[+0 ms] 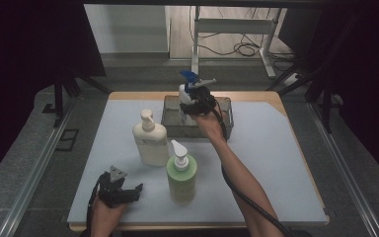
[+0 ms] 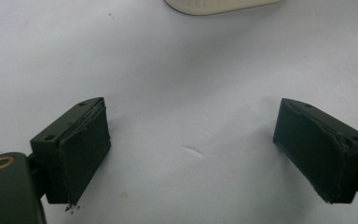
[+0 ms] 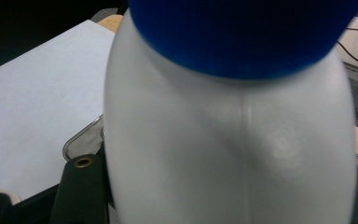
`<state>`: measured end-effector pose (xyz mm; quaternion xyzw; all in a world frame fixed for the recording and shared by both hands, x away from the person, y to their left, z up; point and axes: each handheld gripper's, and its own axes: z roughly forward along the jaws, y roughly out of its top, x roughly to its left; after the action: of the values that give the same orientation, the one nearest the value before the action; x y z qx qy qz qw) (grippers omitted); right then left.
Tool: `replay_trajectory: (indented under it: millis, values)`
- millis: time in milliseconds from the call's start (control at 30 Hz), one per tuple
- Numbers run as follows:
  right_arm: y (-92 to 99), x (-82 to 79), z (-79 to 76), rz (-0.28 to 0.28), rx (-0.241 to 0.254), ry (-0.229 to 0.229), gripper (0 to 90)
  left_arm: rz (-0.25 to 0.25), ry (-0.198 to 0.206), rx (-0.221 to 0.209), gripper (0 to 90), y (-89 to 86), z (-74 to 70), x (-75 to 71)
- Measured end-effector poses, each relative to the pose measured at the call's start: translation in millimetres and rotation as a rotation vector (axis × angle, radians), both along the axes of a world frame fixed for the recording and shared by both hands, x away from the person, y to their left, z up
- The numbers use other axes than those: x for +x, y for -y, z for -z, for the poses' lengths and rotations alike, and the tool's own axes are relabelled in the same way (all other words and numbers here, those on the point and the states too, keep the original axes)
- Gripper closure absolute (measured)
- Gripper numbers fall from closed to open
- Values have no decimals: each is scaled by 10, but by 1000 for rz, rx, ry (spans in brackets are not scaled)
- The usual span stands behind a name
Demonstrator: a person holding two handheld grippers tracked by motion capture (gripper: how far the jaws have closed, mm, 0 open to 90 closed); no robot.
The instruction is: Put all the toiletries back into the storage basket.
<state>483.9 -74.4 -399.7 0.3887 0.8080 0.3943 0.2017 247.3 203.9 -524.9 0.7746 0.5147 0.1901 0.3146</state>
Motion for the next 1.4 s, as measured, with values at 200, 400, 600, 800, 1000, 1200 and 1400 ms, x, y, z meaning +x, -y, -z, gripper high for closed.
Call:
replay_trajectory:
  millis: [200,400,600,800,1000,1200,1400]
  values:
    - [-2,21,-2,5,2,-15,377,0,0,0,103,0,0,0]
    - [17,43,11,-9,6,-8,360,0,0,0,103,0,0,0]
    - [52,34,-35,-19,7,3,277,0,0,0,103,0,0,0]
    - [121,-28,-56,-40,17,9,240,0,-1,1,103,0,-1,-1]
    - [187,-111,-35,-63,29,1,244,0,-1,2,103,-1,-1,-1]
    - [263,-193,31,-76,30,-18,285,1,0,1,103,-1,0,0]
    - [372,-262,112,-85,33,-43,344,0,1,-1,103,0,0,-1]
